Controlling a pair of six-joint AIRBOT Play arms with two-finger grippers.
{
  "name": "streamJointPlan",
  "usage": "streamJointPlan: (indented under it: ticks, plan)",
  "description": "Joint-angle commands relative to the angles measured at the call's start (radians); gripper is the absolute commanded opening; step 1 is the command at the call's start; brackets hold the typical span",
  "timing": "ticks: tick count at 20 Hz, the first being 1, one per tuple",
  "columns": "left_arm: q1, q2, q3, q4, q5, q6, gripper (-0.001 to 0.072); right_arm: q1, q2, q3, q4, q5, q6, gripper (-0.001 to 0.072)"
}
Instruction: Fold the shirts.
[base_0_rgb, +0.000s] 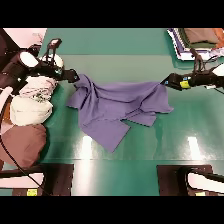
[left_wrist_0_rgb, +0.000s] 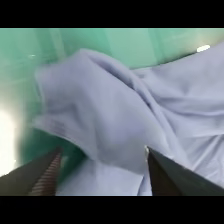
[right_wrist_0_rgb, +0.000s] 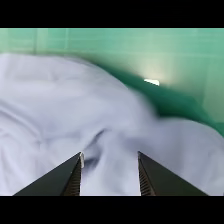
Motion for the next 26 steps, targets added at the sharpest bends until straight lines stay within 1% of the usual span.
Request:
streamJointPlan:
  ticks: [1,2,4,6,8,9,11,12,13,16,18,20,21,22,23,24,25,26]
  plan:
    - [0.082,0.048,0.032,0.010,-0.183,-0.049,0.0610,-0.083,-0.011,0.073,-0.002,0.143,-0.042,0.0398]
    - [0.105,0.084,0.005,0.010,-0.217,-0.048,0.0610,-0.115,0.012,0.072,-0.002,0.171,-0.046,0.0398]
    - [0.122,0.163,-0.117,-0.006,-0.256,-0.049,0.0610,-0.175,0.073,0.052,0.000,0.219,-0.047,0.0398]
    - [0.120,0.226,-0.307,-0.100,-0.238,-0.043,0.0610,-0.219,0.143,-0.005,0.001,0.216,-0.055,0.0398]
    - [0.120,0.254,-0.518,-0.245,-0.168,0.006,0.0610,-0.251,0.205,-0.073,0.001,0.208,-0.074,0.0398]
    - [0.120,0.253,-0.600,-0.301,-0.141,0.030,0.0610,-0.260,0.232,-0.106,0.001,0.196,-0.077,0.0398]
    - [0.120,0.253,-0.727,-0.408,-0.092,0.105,0.0610,-0.270,0.270,-0.162,0.002,0.178,-0.081,0.0398]
    - [0.120,0.253,-0.763,-0.438,-0.076,0.142,0.0609,-0.270,0.282,-0.183,0.001,0.170,-0.081,0.0398]
    - [0.120,0.253,-0.785,-0.446,-0.058,0.155,0.0609,-0.270,0.285,-0.192,0.001,0.170,-0.082,0.0398]
    - [0.114,0.253,-0.811,-0.446,-0.043,0.162,0.0609,-0.270,0.284,-0.192,0.011,0.168,-0.081,0.0398]
    - [0.060,0.253,-0.811,-0.447,-0.025,0.162,0.0609,-0.270,0.284,-0.191,0.009,0.166,-0.081,0.0398]
    - [-0.024,0.253,-0.811,-0.447,0.027,0.159,0.0609,-0.270,0.284,-0.191,0.009,0.170,-0.081,0.0398]
    - [-0.055,0.253,-0.810,-0.447,0.047,0.133,0.0609,-0.270,0.284,-0.191,0.008,0.170,-0.081,0.0398]
    - [-0.070,0.253,-0.810,-0.447,0.049,0.100,0.0571,-0.270,0.284,-0.191,0.001,0.172,-0.081,0.0398]
    - [-0.070,0.253,-0.810,-0.447,0.042,0.089,0.0320,-0.275,0.284,-0.192,-0.008,0.179,-0.081,0.0398]
    - [-0.066,0.253,-0.804,-0.442,0.031,0.090,0.0023,-0.288,0.284,-0.192,-0.031,0.195,-0.081,0.0399]
    - [-0.062,0.253,-0.790,-0.442,0.016,0.089,0.0034,-0.303,0.283,-0.192,-0.063,0.211,-0.081,0.0398]
    - [-0.060,0.253,-0.761,-0.439,-0.011,0.089,0.0026,-0.319,0.280,-0.193,-0.095,0.231,-0.081,0.0398]
